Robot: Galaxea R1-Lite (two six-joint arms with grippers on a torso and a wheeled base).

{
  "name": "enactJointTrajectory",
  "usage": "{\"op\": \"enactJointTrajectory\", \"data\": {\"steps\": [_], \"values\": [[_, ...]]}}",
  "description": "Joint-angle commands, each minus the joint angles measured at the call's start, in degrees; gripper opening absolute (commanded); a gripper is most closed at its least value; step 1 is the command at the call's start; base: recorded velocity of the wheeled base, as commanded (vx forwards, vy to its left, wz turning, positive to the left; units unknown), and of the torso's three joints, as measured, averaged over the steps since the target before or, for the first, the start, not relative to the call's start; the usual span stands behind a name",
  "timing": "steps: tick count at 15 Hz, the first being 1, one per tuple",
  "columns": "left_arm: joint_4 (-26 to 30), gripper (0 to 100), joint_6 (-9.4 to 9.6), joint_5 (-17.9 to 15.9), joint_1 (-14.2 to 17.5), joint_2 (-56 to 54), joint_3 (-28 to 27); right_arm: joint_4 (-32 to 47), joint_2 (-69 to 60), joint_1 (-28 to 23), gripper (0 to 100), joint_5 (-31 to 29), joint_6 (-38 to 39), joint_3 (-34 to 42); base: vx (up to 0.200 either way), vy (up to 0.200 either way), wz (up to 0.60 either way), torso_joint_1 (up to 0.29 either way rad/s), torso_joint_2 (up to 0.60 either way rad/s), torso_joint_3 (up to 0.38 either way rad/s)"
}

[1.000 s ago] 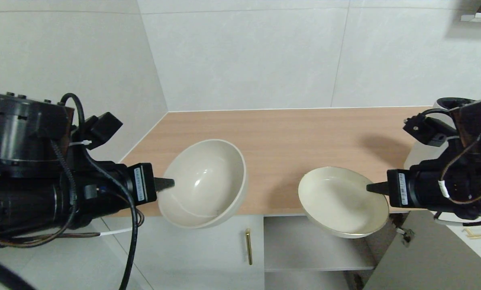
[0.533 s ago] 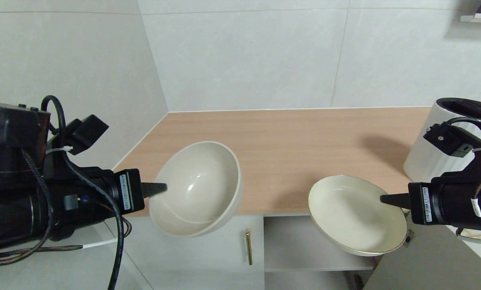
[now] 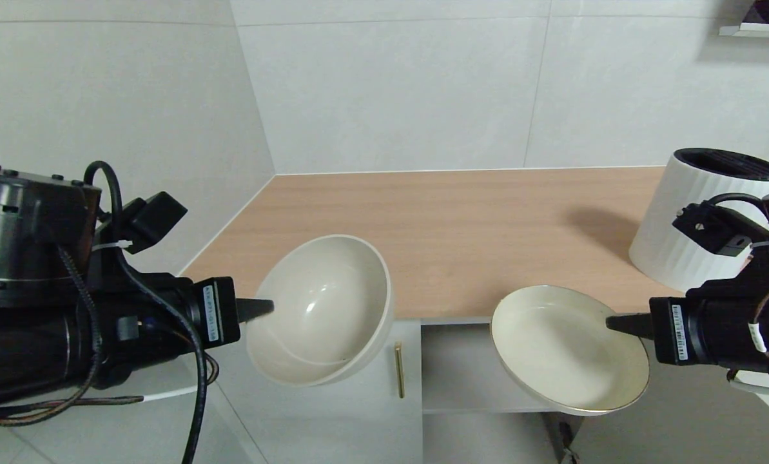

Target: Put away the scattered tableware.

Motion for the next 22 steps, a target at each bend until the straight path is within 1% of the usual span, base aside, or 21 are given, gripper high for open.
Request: {"op": "enactJointTrajectory", "data": {"steps": [1, 15, 17, 22], "values": [[-0.05, 0, -0.03, 0.03, 0.05, 0.62, -0.03, -0.05, 0.88, 0.00, 0, -0.04, -0.01, 0.00, 0.000, 0.000, 0.00, 0.000, 0.00, 0.000], [0.22, 0, -0.03, -0.06, -0.66, 3.70, 0.32, -0.14, 3.96, -0.88, 0, -0.31, 0.08, 0.00, 0.000, 0.000, 0.00, 0.000, 0.00, 0.000], [0.22, 0, -0.03, 0.03, -0.66, 3.79, 0.32, -0.14, 3.96, -0.88, 0, -0.31, 0.08, 0.00, 0.000, 0.000, 0.00, -0.102, 0.25, 0.144], [0.22, 0, -0.03, 0.03, -0.66, 3.87, 0.32, -0.14, 4.13, -0.97, 0, -0.31, 0.08, 0.00, 0.000, 0.000, 0.00, -0.182, 0.45, 0.262]]}}
